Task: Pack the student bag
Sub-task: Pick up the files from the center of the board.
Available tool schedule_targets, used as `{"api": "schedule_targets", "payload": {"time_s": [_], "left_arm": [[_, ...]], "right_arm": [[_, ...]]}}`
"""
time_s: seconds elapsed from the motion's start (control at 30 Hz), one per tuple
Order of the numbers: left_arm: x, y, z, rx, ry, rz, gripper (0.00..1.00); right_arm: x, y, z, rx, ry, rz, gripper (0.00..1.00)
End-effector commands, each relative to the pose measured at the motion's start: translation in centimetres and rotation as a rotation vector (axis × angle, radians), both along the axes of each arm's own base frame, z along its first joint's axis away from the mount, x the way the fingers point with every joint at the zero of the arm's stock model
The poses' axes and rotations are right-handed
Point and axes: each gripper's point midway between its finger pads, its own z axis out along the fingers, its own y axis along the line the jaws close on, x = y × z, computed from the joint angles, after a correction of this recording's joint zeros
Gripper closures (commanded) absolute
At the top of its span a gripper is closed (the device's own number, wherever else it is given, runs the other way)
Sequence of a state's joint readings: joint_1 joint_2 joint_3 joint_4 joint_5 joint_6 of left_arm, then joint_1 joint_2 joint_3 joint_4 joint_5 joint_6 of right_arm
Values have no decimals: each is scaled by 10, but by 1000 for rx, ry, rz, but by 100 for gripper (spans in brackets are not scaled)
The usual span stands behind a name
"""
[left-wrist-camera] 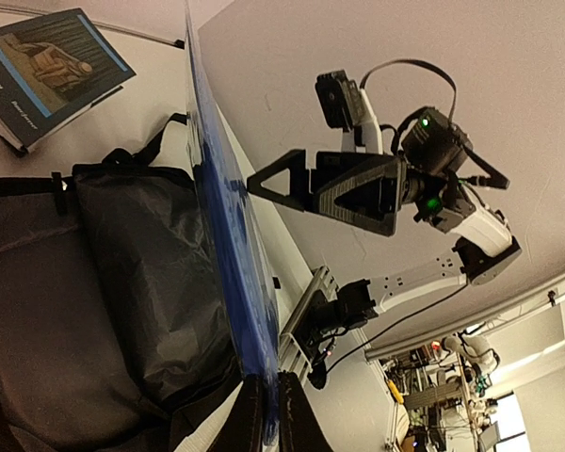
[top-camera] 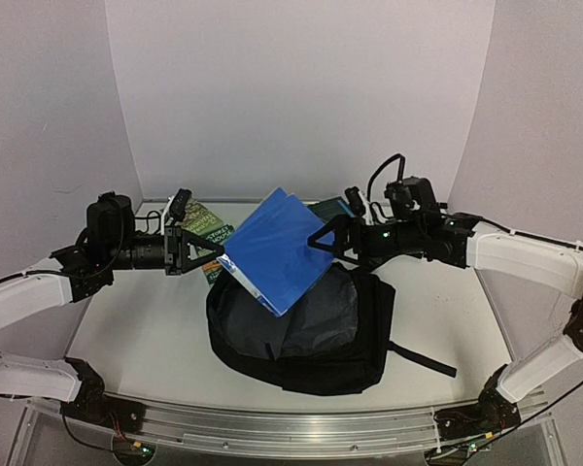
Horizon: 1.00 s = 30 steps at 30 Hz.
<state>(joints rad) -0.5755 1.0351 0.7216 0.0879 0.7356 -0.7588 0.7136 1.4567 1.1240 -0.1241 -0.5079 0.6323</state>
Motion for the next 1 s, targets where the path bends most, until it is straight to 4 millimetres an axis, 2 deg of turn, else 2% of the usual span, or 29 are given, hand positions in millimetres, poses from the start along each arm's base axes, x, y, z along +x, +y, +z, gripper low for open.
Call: {"api": "schedule_targets", "payload": {"time_s": [0.0, 0.2, 0.4, 0.57, 0.7, 0.8, 0.97], "left_arm": [[20, 2, 21, -61, -31, 111, 100], [13, -4, 19, -36, -13, 43, 100], [-6, 0, 23, -47, 0, -13, 100], [-22, 0, 31, -85, 22, -77, 100], [-36, -1, 43, -116, 13, -148, 100], [-45, -2, 50, -129, 15, -209, 100], [-55, -1, 59, -142, -1, -255, 100]], "right_arm": [[11, -7, 26, 127, -36, -113, 2], [13, -12, 25, 101, -90, -117, 2], [19, -36, 34, 115, -134, -70, 2], [-7, -24, 45, 163, -165, 143, 2], [-22, -23, 56, 167, -218, 231, 2], [-23, -22, 58, 167, -235, 253, 2], [-18, -21, 42, 121, -203, 245, 2]]}}
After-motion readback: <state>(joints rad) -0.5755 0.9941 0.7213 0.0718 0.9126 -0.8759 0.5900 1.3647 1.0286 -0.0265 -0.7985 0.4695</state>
